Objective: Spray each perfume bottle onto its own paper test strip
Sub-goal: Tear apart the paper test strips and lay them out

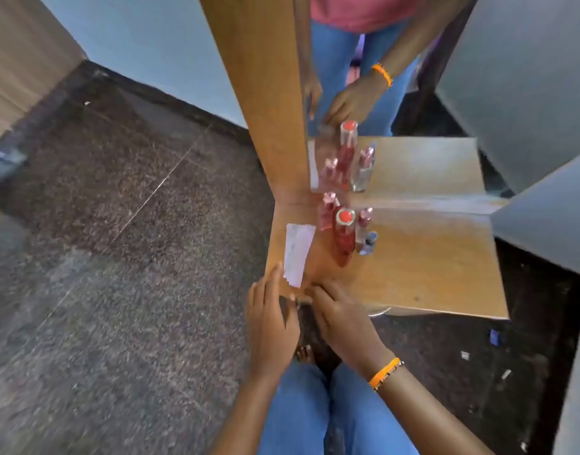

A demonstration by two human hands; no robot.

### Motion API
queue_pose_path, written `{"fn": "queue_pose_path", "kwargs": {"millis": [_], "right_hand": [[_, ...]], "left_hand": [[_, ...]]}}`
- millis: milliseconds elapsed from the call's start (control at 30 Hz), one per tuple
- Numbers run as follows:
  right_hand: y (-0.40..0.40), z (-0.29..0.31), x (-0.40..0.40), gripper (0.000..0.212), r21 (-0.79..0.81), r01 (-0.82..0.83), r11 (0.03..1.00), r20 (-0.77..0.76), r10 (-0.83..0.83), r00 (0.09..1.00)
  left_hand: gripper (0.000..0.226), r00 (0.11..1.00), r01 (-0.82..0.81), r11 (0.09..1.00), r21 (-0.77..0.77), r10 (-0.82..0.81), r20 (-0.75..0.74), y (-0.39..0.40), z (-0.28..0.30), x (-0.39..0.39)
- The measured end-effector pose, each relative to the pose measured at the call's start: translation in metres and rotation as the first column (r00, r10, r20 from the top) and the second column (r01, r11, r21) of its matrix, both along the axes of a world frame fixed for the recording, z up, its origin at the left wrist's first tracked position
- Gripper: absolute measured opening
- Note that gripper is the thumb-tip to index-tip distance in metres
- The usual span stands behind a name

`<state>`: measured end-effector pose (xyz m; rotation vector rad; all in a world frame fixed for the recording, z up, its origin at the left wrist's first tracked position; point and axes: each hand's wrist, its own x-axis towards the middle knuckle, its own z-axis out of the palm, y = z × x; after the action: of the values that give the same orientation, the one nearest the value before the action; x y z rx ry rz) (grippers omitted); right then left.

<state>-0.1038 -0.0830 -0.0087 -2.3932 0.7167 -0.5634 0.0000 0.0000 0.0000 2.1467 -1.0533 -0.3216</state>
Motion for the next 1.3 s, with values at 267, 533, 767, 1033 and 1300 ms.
{"fn": "queue_pose_path", "kwargs": {"millis": [267, 533, 767, 1033, 1300], "right_hand": [[-0.007, -0.035, 0.035, 0.027, -0.129, 0.162, 0.978, 0.122, -0.146, 0.982], [-0.025, -0.029, 0.038, 0.046, 0.002, 0.126, 0.992, 0.018, -0.126, 0.992], [-0.033, -0.019, 0.050, 0.058, -0.132, 0.121, 0.984, -0.311, -0.157, 0.937], [-0.024, -0.035, 0.051, 0.038, 0.132, 0.288, 0.949, 0.150, -0.306, 0.940], [-0.021, -0.038, 0.054, 0.027, 0.180, 0.297, 0.938, 0.271, -0.337, 0.902]], "left_hand": [[0.038, 0.978, -0.143, 0.978, -0.150, 0.163, 0.131, -0.016, -0.055, 0.011], [0.032, 0.959, -0.193, 0.975, -0.109, 0.211, 0.187, -0.017, -0.058, 0.008], [0.033, 0.932, -0.154, 0.988, -0.012, 0.149, 0.331, -0.018, -0.050, 0.004], [0.030, 0.926, -0.194, 0.981, 0.019, 0.177, 0.333, -0.019, -0.049, 0.002], [0.032, 0.930, -0.185, 0.982, 0.027, 0.166, 0.329, -0.018, -0.048, 0.001]]}}
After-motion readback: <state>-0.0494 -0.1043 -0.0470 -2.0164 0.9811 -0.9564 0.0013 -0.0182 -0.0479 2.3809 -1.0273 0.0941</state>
